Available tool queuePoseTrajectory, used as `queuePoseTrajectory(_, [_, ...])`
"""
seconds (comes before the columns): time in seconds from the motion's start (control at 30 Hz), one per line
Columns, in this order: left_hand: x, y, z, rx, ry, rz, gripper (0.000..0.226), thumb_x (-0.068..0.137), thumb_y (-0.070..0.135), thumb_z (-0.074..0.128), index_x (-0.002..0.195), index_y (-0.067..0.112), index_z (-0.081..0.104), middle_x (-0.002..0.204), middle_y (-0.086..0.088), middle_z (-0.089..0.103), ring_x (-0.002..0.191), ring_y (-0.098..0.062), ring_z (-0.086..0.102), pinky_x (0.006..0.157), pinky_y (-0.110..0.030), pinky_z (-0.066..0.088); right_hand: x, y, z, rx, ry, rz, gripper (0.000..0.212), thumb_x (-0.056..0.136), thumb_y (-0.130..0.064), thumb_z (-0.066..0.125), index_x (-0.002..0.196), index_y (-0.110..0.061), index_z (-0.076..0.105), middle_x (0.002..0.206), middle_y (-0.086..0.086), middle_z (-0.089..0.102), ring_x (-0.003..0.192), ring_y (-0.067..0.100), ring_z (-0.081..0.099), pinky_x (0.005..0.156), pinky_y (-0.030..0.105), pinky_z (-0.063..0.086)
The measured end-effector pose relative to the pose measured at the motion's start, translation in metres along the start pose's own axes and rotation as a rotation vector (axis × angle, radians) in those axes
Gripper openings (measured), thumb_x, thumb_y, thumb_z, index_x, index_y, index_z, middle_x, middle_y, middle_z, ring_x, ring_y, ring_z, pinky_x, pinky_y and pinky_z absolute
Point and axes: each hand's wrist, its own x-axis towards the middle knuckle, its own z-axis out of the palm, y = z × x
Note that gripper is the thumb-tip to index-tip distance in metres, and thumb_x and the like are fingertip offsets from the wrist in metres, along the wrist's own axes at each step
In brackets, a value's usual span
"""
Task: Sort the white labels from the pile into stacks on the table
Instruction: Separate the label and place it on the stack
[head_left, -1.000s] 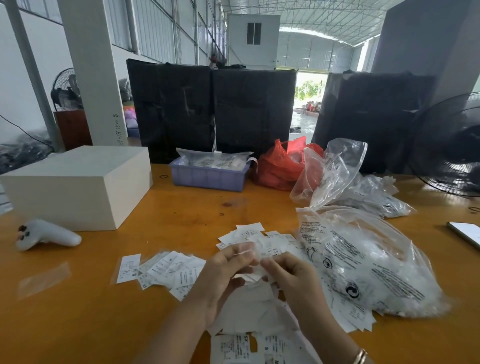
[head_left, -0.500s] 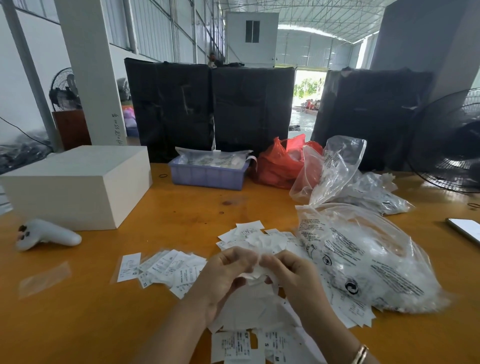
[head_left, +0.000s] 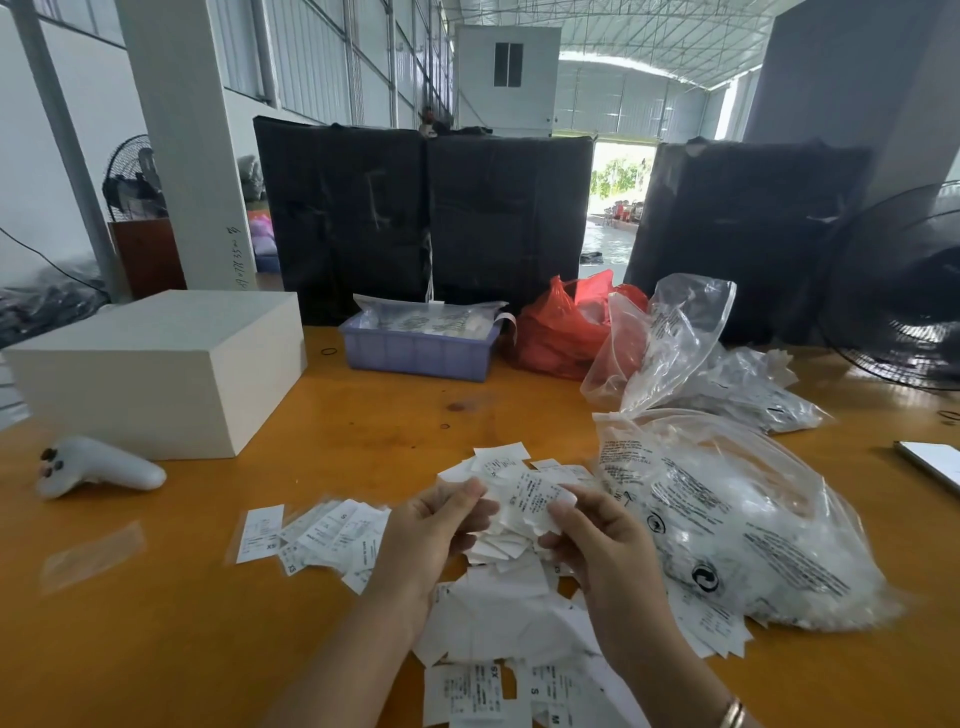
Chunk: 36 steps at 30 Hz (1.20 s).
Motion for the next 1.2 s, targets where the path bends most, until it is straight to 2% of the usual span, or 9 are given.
queuePoseTrajectory(0.17, [0.0004,0.0001,0.0005,-0.015,0.011,-0.012,0.017,0.065,0.046,0.070,0.067,0.030,0.077,0.081,0.000,0.076,0.067,-0.004,0.069,0.056,-0.015,0.050,0.0007,-0.0031,-0.0021,0.221,0.006,0.036,0.010,0.069,-0.010,0.071,0.068,-0.020,0.073,0.069,0.007,0.064,0.057,0.017,0.062,0.050,0.021,0.051])
queuePoseTrajectory(0.27, [0.0003,-0.0013,0.0005,-0.033,0.005,-0.029,0.022,0.063,0.044,0.072,0.067,0.023,0.077,0.081,-0.002,0.076,0.067,-0.005,0.070,0.060,-0.020,0.051,0.0003,-0.0015,-0.0013,0.110,0.017,0.027,0.015,0.077,-0.002,0.069,0.072,-0.017,0.070,0.068,0.007,0.064,0.056,0.017,0.061,0.051,0.022,0.051])
queuePoseTrajectory(0.4, [0.0002,-0.0014,0.0012,-0.072,-0.002,-0.048,0.023,0.061,0.041,0.073,0.069,0.019,0.075,0.081,-0.004,0.076,0.067,-0.008,0.070,0.065,-0.025,0.050,-0.0001,-0.0008,-0.0007,0.008,0.068,0.023,0.010,0.084,0.002,0.065,0.082,-0.008,0.065,0.067,0.007,0.065,0.056,0.017,0.061,0.053,0.023,0.052])
queuePoseTrajectory(0.57, [0.0012,-0.0008,0.0008,-0.078,-0.002,-0.048,0.025,0.062,0.039,0.073,0.075,0.018,0.074,0.082,-0.005,0.076,0.067,-0.008,0.070,0.063,-0.023,0.051,0.0002,-0.0021,-0.0023,0.007,0.099,0.012,0.005,0.085,0.000,0.064,0.086,-0.005,0.064,0.067,0.004,0.067,0.057,0.016,0.063,0.053,0.023,0.053])
queuePoseTrajectory(0.7, [0.0015,-0.0014,0.0016,-0.062,0.011,-0.053,0.035,0.061,0.040,0.073,0.084,0.013,0.071,0.079,-0.003,0.076,0.067,-0.008,0.071,0.060,-0.021,0.052,-0.0007,-0.0003,0.0006,-0.139,0.084,-0.042,0.006,0.085,0.001,0.065,0.086,-0.004,0.064,0.069,0.008,0.069,0.058,0.019,0.066,0.052,0.021,0.052])
queuePoseTrajectory(0.8, [0.0025,-0.0019,0.0014,-0.058,0.025,-0.063,0.033,0.063,0.038,0.073,0.083,0.012,0.072,0.076,-0.001,0.075,0.066,-0.008,0.071,0.057,-0.019,0.053,-0.0009,0.0017,0.0016,-0.223,0.062,-0.085,0.007,0.084,0.003,0.065,0.085,-0.004,0.064,0.064,0.005,0.069,0.057,0.019,0.067,0.051,0.018,0.050])
queuePoseTrajectory(1.0, [0.0033,-0.0036,-0.0009,-0.002,0.001,-0.056,0.022,0.078,0.035,0.069,0.083,0.014,0.072,0.082,-0.001,0.076,0.072,-0.009,0.072,0.060,-0.019,0.051,0.0024,0.0035,-0.0023,-0.177,0.128,-0.083,0.007,0.086,-0.002,0.065,0.083,-0.008,0.066,0.073,0.007,0.071,0.060,0.020,0.068,0.054,0.022,0.053])
queuePoseTrajectory(1.2, [0.0021,-0.0033,-0.0001,-0.029,-0.020,-0.097,0.030,0.068,0.041,0.069,0.083,0.015,0.074,0.084,-0.004,0.076,0.071,-0.009,0.072,0.061,-0.021,0.050,0.0005,0.0054,-0.0013,-0.140,0.147,-0.131,0.011,0.087,-0.005,0.064,0.080,-0.012,0.066,0.072,0.006,0.071,0.066,0.023,0.071,0.056,0.021,0.054])
